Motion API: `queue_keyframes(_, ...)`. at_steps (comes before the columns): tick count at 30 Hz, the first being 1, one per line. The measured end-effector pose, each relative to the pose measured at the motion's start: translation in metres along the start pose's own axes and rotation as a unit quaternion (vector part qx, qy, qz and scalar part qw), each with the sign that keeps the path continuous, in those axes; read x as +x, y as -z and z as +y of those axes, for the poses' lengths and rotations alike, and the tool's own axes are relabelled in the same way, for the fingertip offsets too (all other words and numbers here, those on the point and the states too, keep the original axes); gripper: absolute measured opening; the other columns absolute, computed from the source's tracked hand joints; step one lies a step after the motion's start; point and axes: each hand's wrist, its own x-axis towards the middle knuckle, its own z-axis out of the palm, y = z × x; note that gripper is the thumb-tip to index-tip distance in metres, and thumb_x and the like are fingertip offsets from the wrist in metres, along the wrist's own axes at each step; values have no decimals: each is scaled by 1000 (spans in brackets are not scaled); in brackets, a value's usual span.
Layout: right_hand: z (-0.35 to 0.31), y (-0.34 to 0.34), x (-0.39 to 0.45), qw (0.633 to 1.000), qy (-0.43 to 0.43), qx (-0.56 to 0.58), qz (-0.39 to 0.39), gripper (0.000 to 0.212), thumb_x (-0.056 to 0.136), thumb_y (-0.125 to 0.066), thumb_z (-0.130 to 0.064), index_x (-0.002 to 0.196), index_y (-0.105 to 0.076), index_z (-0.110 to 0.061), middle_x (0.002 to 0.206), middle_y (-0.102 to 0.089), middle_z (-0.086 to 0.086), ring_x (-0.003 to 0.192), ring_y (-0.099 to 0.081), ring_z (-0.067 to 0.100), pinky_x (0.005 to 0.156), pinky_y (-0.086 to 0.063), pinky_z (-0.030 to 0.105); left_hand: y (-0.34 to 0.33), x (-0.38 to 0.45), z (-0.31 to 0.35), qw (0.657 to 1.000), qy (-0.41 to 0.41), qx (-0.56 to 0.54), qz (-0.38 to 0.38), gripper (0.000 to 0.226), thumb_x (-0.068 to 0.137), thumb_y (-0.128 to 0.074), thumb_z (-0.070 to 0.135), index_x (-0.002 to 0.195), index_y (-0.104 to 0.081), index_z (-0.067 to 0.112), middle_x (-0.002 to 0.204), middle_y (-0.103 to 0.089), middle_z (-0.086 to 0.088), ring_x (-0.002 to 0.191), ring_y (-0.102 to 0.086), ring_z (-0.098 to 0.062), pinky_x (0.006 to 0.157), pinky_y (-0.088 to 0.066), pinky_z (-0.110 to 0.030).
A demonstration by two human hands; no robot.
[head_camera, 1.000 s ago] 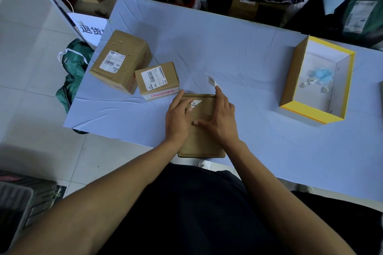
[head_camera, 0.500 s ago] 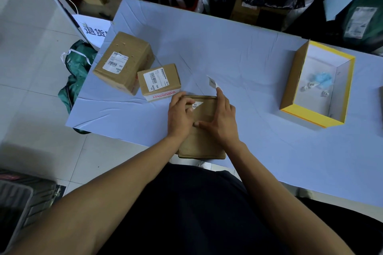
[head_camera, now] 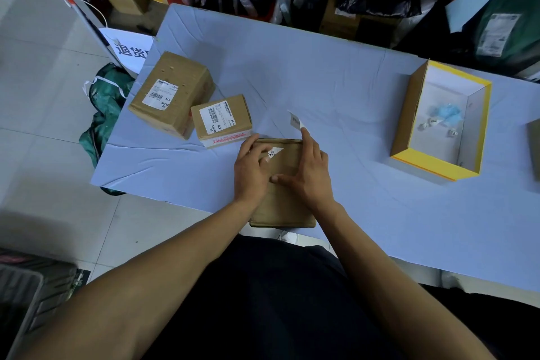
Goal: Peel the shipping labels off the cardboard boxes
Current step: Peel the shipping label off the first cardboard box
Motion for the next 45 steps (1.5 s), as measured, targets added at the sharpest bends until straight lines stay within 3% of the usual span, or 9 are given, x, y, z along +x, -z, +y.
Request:
queue_keyframes(9, 3, -2, 1, 1000, 8, -2, 1, 121, 63, -83, -55, 153, -11, -22, 152, -31, 2, 129, -34, 29, 105, -34, 39, -2, 2, -3, 1000, -9, -15, 10, 20, 89, -57, -6, 97, -68, 8, 143, -45, -4, 126, -48, -12, 87, -29, 7)
queue_keyframes(15, 3, -2, 1, 1000, 3, -4, 3, 120, 63, -83, -55, 153, -11, -22, 152, -31, 2, 129, -34, 29, 105, -35, 40, -1, -2, 0, 1000, -12, -12, 2, 27, 93, -55, -2, 116, -64, 9, 147, -42, -2, 131, -43, -12, 89, -25, 9)
queue_keyframes(18, 3, -3, 2, 1000, 3, -12, 6, 120, 63, -83, -55, 153, -12, -21, 152, -30, 3, 129, -35, 29, 106, -35, 41, -3, 0, -2, 1000, -9, -7, -7, 26, 93, -55, -1, 114, -65, 10, 148, -41, 0, 131, -44, -13, 96, -33, -3)
queue_keyframes(24, 2, -3, 3, 1000, 6, -13, 5, 120, 62, -83, -54, 153, -13, -21, 152, -31, 3, 129, -35, 29, 106, -35, 40, -2, 0, -2, 1000, -22, 6, -14, 17, 93, -54, -3, 99, -66, 8, 150, -38, -1, 125, -40, -4, 78, -26, 13)
queue_keyframes(26, 2, -3, 3, 1000, 7, -8, 4, 120, 62, -84, -53, 153, -13, -21, 152, -31, 3, 129, -35, 29, 106, -34, 39, 0, -1, -1, 1000, -20, -5, -11, 17, 93, -54, -3, 99, -64, 9, 149, -39, -1, 125, -41, -5, 80, -25, 12)
queue_keyframes(30, 3, -3, 3, 1000, 0, 0, 5, 121, 61, -83, -56, 153, -12, -22, 152, -31, 1, 130, -34, 29, 106, -34, 39, 1, -3, 0, 1000, -19, -20, -2, 29, 93, -56, 0, 120, -61, 9, 149, -42, -2, 130, -46, -16, 86, -22, 11)
queue_keyframes(38, 3, -2, 3, 1000, -2, 4, 0, 121, 62, -83, -55, 154, -12, -21, 153, -30, 2, 131, -33, 29, 106, -35, 40, -1, -5, -6, 1000, -21, -22, -2, 20, 92, -58, 1, 108, -69, 7, 149, -45, -1, 126, -52, -15, 89, -29, 8)
queue_keyframes(45, 3, -2, 3, 1000, 0, -1, 2, 119, 63, -84, -51, 154, -12, -21, 153, -30, 2, 132, -31, 29, 107, -34, 40, 0, -1, -3, 1000, -3, -30, 2, 25, 90, -60, -1, 112, -69, 8, 147, -47, 1, 126, -53, -14, 92, -32, 5)
